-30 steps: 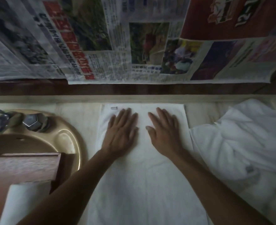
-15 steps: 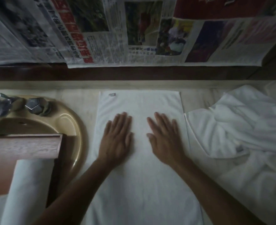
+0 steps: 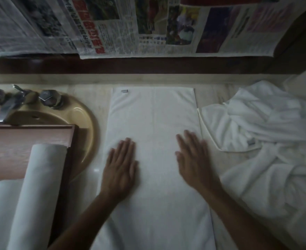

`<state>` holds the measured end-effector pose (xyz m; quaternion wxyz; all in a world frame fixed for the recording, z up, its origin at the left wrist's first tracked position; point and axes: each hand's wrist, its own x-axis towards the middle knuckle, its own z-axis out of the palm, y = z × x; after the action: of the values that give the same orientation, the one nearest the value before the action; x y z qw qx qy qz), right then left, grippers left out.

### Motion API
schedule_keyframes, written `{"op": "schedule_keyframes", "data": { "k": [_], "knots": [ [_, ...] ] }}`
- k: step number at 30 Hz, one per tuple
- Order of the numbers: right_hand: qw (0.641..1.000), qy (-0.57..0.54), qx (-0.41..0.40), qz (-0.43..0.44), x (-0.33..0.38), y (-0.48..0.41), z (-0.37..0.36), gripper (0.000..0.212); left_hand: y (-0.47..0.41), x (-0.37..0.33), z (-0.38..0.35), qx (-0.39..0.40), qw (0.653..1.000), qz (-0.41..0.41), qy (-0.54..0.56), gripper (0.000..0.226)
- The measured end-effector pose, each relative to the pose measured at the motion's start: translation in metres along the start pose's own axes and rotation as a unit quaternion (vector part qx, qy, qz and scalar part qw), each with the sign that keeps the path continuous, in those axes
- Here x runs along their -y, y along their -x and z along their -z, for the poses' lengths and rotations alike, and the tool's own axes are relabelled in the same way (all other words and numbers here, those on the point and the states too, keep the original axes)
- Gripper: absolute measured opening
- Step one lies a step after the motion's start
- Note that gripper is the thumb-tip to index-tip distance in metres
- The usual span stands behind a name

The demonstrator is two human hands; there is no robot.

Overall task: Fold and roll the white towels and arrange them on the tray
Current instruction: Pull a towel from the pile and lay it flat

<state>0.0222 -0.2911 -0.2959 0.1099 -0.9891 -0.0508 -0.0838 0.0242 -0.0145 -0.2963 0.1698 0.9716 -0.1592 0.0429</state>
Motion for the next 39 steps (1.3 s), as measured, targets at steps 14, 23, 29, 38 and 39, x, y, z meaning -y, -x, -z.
{"op": "schedule_keyframes", "data": {
  "k": [14, 23, 29, 38, 39],
  "knots": [
    [0.999, -0.005, 0.038, 0.015, 0.025, 0.078, 0.014, 0.058, 0.075, -0.01, 0.009, 0.04, 0.999, -0.003, 0.016, 0.06],
    [0.998, -0.02, 0.042, -0.047, 0.099, 0.131, 0.025, 0.064, 0.128, -0.047, 0.022, 0.04, 0.996, 0.007, 0.081, 0.062],
    [0.998, -0.009, 0.046, -0.03, 0.079, 0.181, 0.025, 0.061, 0.171, -0.039, 0.021, 0.079, 0.996, -0.011, 0.038, 0.062],
    [0.997, 0.001, 0.053, -0.049, 0.07, 0.2, 0.032, 0.06, 0.197, -0.026, 0.031, 0.09, 0.996, -0.014, 0.017, 0.066],
    [0.997, -0.001, 0.056, -0.049, 0.07, 0.203, 0.033, 0.06, 0.198, -0.027, 0.031, 0.09, 0.996, -0.015, 0.017, 0.066]
  ]
}}
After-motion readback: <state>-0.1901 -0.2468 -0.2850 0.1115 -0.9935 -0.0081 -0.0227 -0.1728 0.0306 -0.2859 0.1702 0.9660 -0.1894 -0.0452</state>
